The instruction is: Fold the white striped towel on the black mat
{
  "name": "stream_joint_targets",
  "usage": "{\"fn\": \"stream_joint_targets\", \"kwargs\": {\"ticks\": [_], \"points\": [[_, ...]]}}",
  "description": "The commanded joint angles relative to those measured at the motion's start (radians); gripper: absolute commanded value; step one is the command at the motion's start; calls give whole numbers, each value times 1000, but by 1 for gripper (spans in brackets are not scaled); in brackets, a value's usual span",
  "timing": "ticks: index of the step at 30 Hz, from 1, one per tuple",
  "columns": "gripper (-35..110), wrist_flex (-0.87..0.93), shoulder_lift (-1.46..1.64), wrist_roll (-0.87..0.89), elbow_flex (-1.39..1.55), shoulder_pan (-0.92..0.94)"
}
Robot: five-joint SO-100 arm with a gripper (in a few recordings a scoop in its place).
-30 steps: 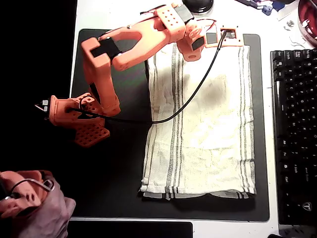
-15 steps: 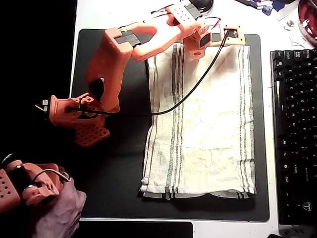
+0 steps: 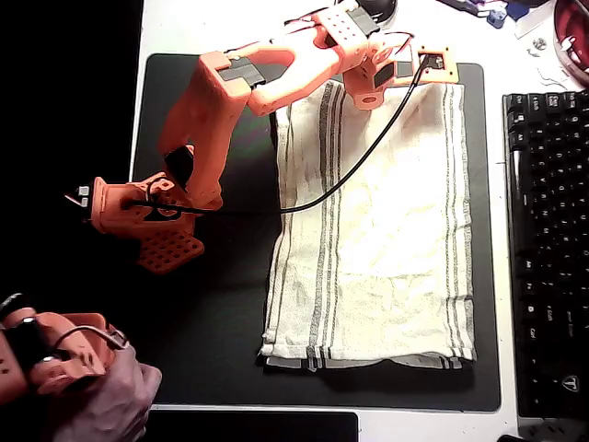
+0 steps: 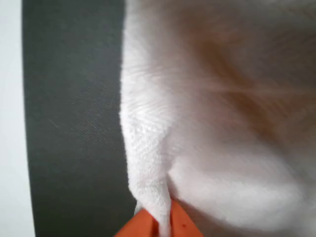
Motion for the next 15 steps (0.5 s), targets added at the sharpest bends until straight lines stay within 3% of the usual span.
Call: {"fn": "stream_joint_targets", "kwargs": {"ticks": [1,8,15], "points": [[0,44,150,-15,5,11],[0,172,393,-26,-23,25],[0,316,551,-67,-81,150]]}}
